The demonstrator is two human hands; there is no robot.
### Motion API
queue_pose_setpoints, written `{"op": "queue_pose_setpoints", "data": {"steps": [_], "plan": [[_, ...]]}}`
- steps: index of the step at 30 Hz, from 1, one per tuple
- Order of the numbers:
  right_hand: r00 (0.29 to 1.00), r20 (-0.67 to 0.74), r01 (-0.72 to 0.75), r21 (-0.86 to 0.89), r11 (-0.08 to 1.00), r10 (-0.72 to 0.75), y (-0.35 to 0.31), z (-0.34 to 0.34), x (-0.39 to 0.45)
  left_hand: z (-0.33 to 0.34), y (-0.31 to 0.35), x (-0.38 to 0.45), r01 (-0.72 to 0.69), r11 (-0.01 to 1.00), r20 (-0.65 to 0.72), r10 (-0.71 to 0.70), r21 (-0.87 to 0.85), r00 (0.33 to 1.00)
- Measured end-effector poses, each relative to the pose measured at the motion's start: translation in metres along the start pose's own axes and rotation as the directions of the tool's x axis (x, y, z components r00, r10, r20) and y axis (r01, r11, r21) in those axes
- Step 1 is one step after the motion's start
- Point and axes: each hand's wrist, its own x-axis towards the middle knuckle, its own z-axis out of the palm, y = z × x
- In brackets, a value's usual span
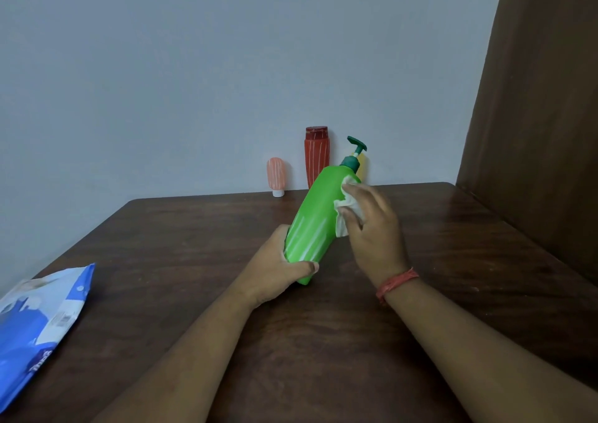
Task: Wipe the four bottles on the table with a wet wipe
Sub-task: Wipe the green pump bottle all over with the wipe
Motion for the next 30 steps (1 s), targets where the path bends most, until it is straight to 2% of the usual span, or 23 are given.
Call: {"op": "queue_pose_setpoints", "data": {"steps": [2,5,9,11,15,17,20,22,25,27,30], "plan": [[0.993,0.085,0.078,0.01,0.997,-0.079,-0.007,0.001,-0.004,0.0,0.0,0.0,0.007,1.0,-0.014,-0.007,-0.019,1.0],[0.947,0.195,0.255,0.024,0.967,-0.255,-0.017,0.011,-0.009,-0.001,0.001,-0.001,0.024,0.998,-0.041,-0.026,-0.058,0.999],[0.976,0.062,0.213,-0.121,0.97,-0.207,-0.003,0.007,0.003,0.0,0.002,-0.001,0.001,1.0,0.005,-0.001,0.027,1.0],[0.974,0.067,0.226,-0.134,0.965,-0.218,-0.002,0.005,0.001,-0.001,0.002,-0.001,-0.005,0.999,0.007,0.005,0.048,1.0],[0.86,0.31,0.448,-0.078,0.891,-0.405,-0.011,0.014,-0.008,0.0,0.001,-0.001,0.0,1.0,-0.026,0.0,0.008,1.0],[0.88,0.275,0.43,-0.115,0.895,-0.387,-0.005,0.013,0.0,0.0,0.001,-0.001,-0.01,0.999,-0.026,0.011,0.035,1.0],[0.948,0.151,0.306,-0.18,0.935,-0.282,0.002,0.008,0.005,0.0,0.001,0.0,-0.032,0.996,-0.011,0.033,0.088,0.999],[0.928,0.198,0.347,-0.139,0.928,-0.317,-0.003,0.008,-0.001,0.0,0.0,0.001,-0.031,0.996,-0.02,0.033,0.081,0.999],[0.846,0.343,0.458,-0.075,0.886,-0.409,-0.012,0.01,-0.008,-0.001,-0.002,0.001,-0.018,1.0,-0.055,0.019,0.018,0.998],[0.888,0.273,0.412,-0.118,0.903,-0.37,-0.007,0.012,-0.002,-0.001,-0.003,0.001,-0.014,1.0,-0.067,0.015,0.012,0.998],[0.965,0.124,0.249,-0.142,0.958,-0.232,-0.002,0.011,0.0,-0.001,-0.002,0.001,-0.004,1.0,-0.064,0.004,-0.01,0.998]]}}
